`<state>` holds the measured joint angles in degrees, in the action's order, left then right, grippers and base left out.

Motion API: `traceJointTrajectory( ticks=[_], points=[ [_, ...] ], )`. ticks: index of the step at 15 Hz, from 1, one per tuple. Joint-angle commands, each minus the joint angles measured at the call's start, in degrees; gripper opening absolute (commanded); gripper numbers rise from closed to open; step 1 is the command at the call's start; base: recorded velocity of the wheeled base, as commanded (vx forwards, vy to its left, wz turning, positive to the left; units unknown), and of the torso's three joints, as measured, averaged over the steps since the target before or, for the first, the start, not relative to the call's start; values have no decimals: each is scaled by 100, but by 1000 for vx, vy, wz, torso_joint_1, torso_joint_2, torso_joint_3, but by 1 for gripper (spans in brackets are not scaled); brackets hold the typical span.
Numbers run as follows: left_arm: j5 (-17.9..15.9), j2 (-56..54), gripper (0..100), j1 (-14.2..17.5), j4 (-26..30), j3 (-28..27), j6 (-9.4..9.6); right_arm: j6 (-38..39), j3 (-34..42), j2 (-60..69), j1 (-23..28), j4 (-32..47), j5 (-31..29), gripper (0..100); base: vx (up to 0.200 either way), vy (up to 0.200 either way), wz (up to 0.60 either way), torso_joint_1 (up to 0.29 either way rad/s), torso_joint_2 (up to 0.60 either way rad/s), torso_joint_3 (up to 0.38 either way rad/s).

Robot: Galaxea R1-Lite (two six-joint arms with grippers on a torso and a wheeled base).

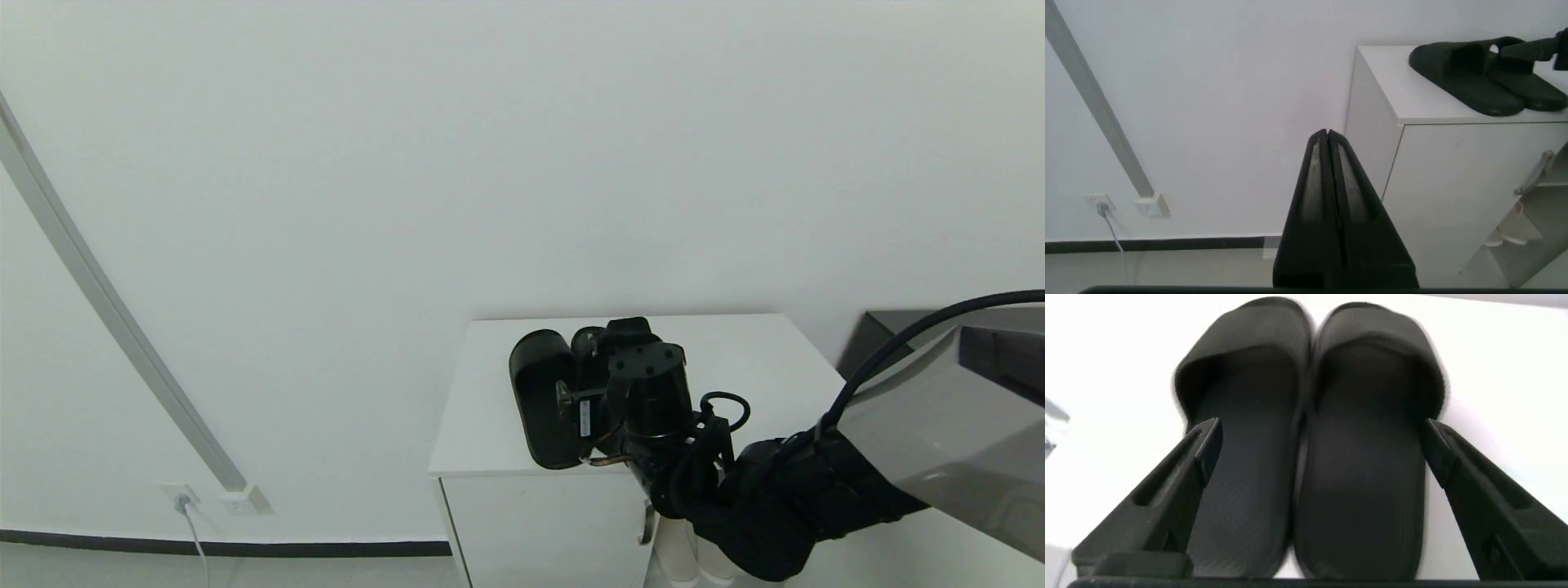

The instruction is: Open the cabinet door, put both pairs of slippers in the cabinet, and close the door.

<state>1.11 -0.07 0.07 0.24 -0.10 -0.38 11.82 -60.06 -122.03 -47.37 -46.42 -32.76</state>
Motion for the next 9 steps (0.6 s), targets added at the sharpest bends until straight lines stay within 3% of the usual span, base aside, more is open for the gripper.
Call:
traceJointTrajectory(
  ticks=[1, 9],
  points=[
    [3, 7, 0, 1, 2, 1, 3, -101, -111, -137, 114, -25, 32, 100, 0, 0, 0, 0, 0, 0],
    [3, 7, 0, 1, 2, 1, -6, -251, -1262, -1130, 510, -25, 147, 100, 0, 0, 0, 0, 0, 0]
  ],
)
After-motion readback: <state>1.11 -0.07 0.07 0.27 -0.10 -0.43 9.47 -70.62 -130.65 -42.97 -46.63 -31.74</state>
